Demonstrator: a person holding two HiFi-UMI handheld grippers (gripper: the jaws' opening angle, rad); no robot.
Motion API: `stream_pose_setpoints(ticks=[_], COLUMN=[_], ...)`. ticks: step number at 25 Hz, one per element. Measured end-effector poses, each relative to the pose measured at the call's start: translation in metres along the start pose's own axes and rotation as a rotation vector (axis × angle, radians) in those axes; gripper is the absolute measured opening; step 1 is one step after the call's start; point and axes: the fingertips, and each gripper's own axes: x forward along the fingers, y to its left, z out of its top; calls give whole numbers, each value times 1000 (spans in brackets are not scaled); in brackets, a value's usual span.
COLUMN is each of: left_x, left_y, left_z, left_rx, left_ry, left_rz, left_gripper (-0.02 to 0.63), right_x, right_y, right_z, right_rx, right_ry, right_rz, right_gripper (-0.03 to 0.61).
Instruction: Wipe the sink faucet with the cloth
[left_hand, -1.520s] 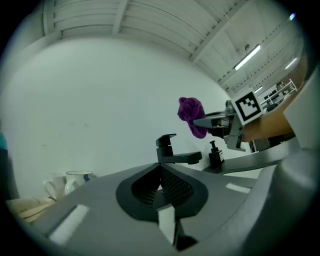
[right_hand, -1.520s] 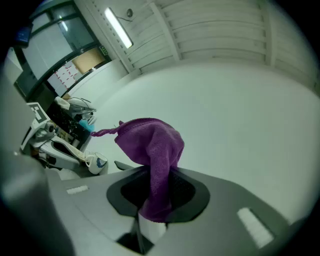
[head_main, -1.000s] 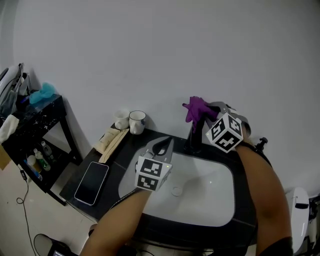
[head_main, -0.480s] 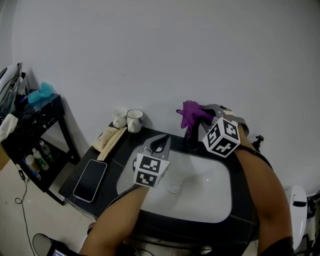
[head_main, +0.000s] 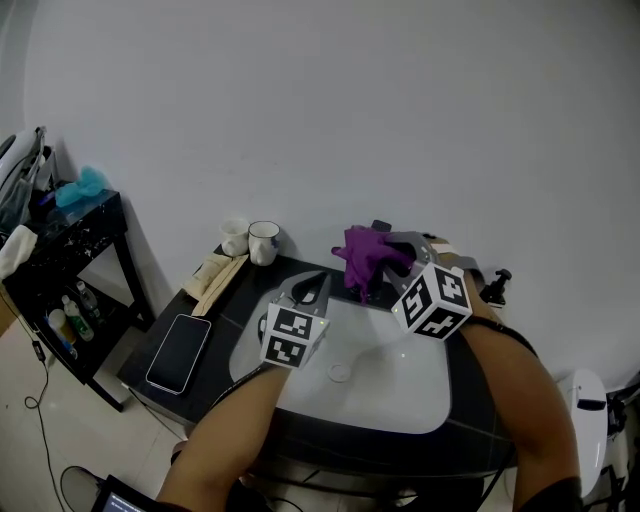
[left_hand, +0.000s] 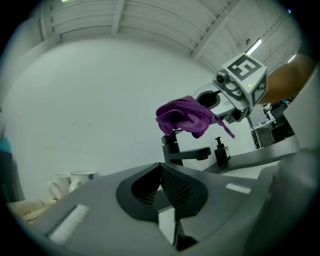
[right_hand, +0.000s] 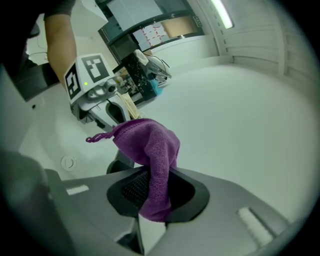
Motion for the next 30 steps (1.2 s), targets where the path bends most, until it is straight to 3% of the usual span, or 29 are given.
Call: stream_pose_setpoints(ticks=[12, 24, 30], left_x=[-8, -1, 14], left_y=[6, 3, 0], left_z=[-5, -6, -4], left_rx=[-45, -58, -14], left_ry=[25, 22, 9], left_rz=[18, 1, -18], left_gripper=[18, 18, 18], right_x=[-21, 37, 49], right_y=[35, 16, 20], right_z=[3, -61, -56], right_rx=[-4, 116, 42], right_ry=[-19, 121, 115], right_rz=[47, 52, 60], right_gripper=[77, 77, 77])
